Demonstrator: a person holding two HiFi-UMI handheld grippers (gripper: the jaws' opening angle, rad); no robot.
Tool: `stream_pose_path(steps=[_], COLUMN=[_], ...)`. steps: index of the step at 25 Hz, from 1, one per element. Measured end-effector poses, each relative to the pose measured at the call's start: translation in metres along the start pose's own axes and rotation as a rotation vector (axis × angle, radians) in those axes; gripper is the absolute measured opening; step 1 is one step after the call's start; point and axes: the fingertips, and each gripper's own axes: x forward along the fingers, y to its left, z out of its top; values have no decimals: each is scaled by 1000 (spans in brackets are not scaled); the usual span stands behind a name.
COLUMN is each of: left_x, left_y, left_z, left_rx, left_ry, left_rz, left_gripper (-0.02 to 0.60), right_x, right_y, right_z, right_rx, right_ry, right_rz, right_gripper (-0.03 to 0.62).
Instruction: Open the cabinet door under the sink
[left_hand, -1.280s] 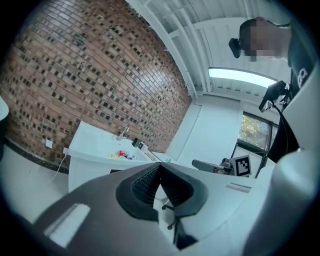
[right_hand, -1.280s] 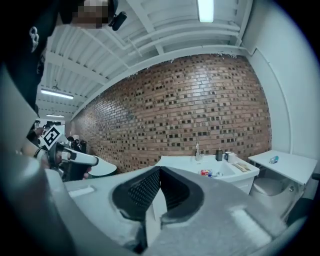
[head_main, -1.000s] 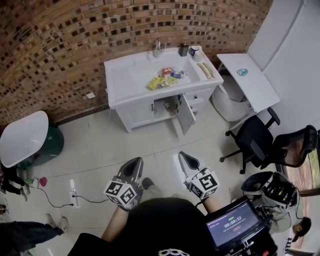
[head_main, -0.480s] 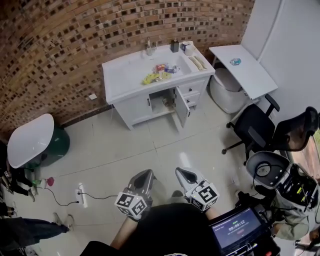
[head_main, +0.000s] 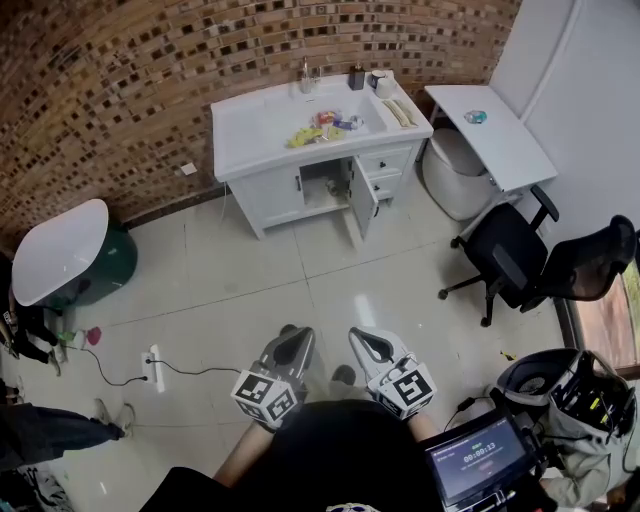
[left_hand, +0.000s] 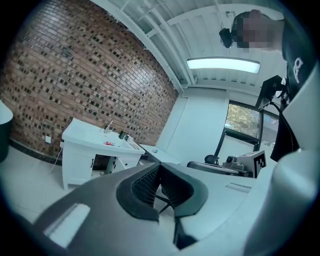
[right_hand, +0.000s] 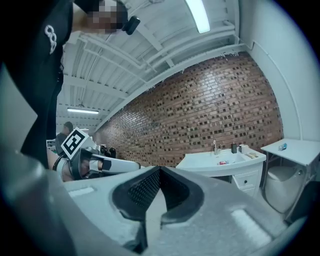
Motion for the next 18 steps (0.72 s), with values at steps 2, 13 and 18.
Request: stream_pose_path(steps=[2,13,18], left_x=[-2,1,3], left_y=[-7,-15,-16], left_z=[0,-2,-1], left_rx=[8,29,34], left_ry=[-3,6,3], left_rz=[-6,-24,-28], left_gripper=[17,17,17], right_x=[-6,-11,-10], right_y=[4,0,0], right_z=[0,7,6], right_rx=[-5,-15,-27], right_ry=[-6,-44,-36], right_rz=[3,-10,-14], right_gripper=[-8,-8,-8])
